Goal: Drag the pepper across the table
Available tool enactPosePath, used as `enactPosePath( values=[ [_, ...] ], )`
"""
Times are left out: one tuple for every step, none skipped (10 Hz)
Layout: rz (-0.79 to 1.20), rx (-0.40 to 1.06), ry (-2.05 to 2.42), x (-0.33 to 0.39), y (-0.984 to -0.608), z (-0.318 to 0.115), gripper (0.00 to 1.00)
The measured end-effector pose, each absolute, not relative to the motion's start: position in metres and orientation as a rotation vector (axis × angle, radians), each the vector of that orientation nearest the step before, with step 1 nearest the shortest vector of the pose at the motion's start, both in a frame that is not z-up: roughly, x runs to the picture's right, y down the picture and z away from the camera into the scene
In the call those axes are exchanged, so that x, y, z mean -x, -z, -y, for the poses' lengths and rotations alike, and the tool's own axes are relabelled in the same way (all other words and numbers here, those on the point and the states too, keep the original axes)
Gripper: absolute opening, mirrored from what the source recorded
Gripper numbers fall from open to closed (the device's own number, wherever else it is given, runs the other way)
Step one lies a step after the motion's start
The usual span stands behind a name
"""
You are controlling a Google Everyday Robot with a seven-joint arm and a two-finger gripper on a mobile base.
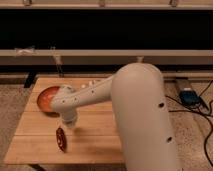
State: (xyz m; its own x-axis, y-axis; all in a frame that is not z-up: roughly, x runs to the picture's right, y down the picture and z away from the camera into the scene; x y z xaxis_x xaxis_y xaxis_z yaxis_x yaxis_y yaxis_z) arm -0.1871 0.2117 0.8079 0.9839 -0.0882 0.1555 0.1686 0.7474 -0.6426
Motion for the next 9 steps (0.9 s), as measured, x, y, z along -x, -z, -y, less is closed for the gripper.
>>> enactPosePath(
  values=[
    [0.138, 0.706, 0.128, 0.185, -0.802, -0.204, 0.18],
    [0.155, 0.701, 0.13, 0.184, -0.796, -0.2, 0.26],
    [0.171, 0.697, 0.143, 0.186, -0.792, -0.198, 0.35],
    [0.188, 0.696, 0.159, 0.191, -0.786, -0.198, 0.44],
    [0.2, 0.696, 0.171, 0.197, -0.781, -0.2, 0.56],
    [0.204, 0.699, 0.175, 0.201, -0.778, -0.201, 0.64],
    [0.204, 0.702, 0.171, 0.208, -0.771, -0.206, 0.75],
    [0.197, 0.704, 0.165, 0.217, -0.765, -0.212, 0.8],
    [0.181, 0.702, 0.16, 0.225, -0.761, -0.218, 0.8]
  ],
)
